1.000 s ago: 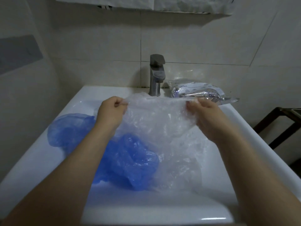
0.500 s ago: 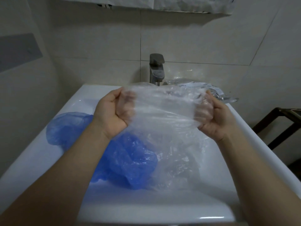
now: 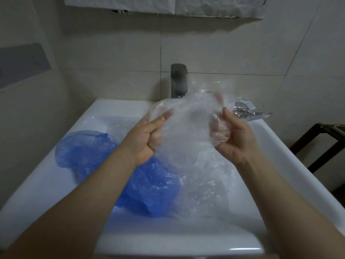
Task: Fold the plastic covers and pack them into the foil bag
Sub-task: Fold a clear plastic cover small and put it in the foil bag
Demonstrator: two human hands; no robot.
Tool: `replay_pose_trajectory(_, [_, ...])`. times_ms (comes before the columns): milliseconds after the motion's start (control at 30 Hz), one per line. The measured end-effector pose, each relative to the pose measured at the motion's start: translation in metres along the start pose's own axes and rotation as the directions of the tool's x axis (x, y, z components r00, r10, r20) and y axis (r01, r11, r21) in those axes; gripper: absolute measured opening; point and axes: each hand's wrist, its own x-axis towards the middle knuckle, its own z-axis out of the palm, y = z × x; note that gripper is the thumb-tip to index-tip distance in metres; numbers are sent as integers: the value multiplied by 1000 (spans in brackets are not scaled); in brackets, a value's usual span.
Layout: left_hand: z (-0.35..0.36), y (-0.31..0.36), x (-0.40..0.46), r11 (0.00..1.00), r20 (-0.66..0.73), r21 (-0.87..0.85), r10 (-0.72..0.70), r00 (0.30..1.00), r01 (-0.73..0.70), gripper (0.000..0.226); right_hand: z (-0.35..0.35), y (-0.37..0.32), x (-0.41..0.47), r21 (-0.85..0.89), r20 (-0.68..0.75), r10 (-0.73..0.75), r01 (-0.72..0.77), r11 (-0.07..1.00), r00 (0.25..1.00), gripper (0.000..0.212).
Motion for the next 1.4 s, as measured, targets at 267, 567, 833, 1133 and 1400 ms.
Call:
replay_pose_trajectory(267, [1, -4, 1, 969, -260, 245, 29, 965, 37, 15, 25, -29, -13, -924, 200, -763, 376, 60, 615, 27])
replay_pose_trajectory(567, [18, -7, -9, 949, -23, 309, 79, 997, -68, 51, 15, 44, 10, -264, 680, 81, 346, -900, 729, 48])
replay_pose_trajectory(833, [12, -4, -2, 956, -147, 252, 192, 970, -151, 23, 16, 44, -1, -446, 609, -24, 317, -837, 792, 33])
replay_pose_trajectory(1133, [22, -6, -7, 913, -71, 325, 285, 956, -248, 25, 24, 32, 0, -726, -519, -353, -183, 663, 778, 35])
replay_pose_trajectory(1400, [18, -9, -8, 941, -127, 330, 119, 985, -72, 15, 22, 39, -1, -706, -460, -122, -279, 651, 879, 13])
